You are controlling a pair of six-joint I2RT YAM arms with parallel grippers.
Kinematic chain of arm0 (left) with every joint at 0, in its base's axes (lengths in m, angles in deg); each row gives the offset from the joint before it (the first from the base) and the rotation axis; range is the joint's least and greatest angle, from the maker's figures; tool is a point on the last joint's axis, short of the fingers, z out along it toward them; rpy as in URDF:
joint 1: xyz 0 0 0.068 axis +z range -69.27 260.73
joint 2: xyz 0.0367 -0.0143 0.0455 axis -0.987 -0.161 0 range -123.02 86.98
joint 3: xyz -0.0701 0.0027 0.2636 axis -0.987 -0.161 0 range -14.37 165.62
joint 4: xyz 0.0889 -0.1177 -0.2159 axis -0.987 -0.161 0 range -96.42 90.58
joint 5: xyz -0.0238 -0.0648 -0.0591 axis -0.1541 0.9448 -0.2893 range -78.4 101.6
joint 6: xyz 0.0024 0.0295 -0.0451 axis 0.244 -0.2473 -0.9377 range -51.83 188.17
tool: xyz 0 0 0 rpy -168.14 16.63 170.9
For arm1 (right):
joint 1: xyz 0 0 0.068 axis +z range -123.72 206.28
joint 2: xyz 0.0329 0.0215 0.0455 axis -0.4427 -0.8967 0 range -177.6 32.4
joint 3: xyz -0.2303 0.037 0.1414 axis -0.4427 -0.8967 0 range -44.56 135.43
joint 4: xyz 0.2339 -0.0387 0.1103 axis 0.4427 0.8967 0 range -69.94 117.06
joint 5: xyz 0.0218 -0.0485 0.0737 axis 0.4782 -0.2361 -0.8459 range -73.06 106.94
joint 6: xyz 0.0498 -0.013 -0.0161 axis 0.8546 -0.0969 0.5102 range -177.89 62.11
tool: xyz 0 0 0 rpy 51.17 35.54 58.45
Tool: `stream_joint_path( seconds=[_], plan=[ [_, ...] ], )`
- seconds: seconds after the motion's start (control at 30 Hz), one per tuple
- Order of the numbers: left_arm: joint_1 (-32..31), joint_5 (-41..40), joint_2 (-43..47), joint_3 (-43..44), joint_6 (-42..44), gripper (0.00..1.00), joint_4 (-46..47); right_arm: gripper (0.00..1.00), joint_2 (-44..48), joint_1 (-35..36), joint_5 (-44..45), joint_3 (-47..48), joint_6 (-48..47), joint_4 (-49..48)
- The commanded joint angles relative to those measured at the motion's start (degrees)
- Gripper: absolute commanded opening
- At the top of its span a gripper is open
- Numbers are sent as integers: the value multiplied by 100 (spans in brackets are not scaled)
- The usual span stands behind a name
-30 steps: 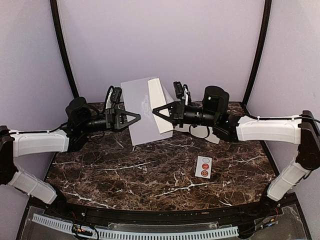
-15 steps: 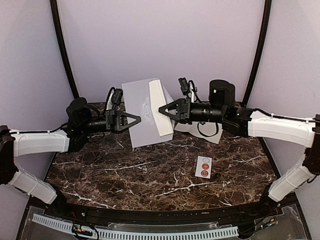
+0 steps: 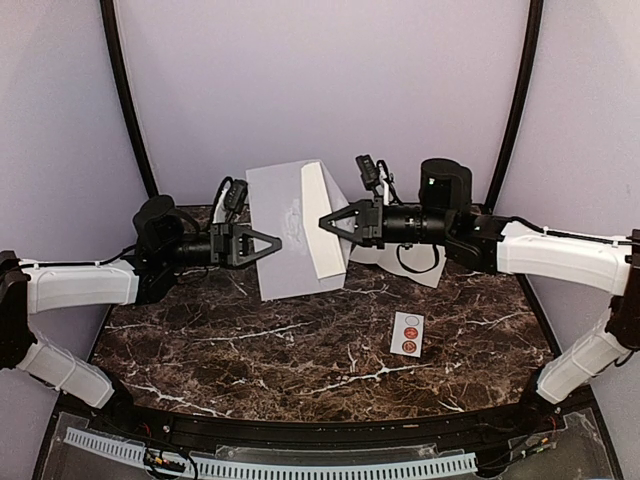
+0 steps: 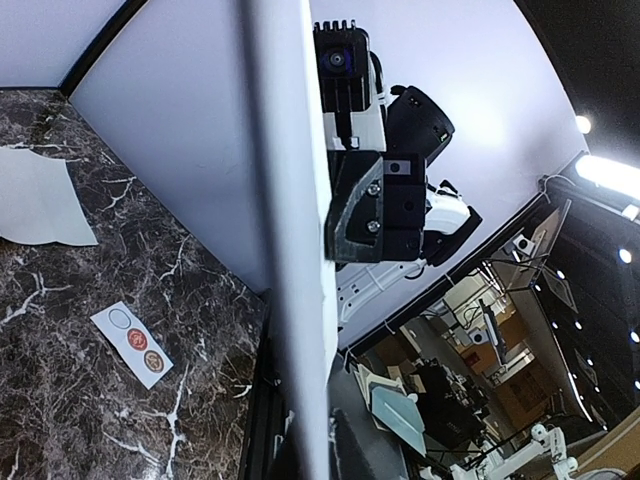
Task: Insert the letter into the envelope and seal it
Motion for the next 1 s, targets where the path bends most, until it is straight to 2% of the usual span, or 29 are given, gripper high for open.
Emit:
stream_joint_path(
  seconds=[0.0,0.17,0.7,0.77,0.8,0.87,0.97],
  plan=[
    [-12,173,89,56,137,9,0,0,-148,46,-253,-33,205,-613],
    [-12,197,36,82,95,12,67,0,-364,144,-252,27,247,-709],
    [-21,106,-21,-18,-49,8,314,0,-782,362,-240,158,476,-1215],
    [-2,-58,86,-15,129,16,-6,0,-658,359,-88,104,377,-1063],
    [10,-138,204,21,329,24,-171,0,-593,340,-38,76,329,-969],
    [25,-366,381,85,646,35,-701,0,-467,297,5,9,270,-841],
    [90,-629,623,70,835,42,-1178,0,-297,222,34,-94,186,-647]
  ],
)
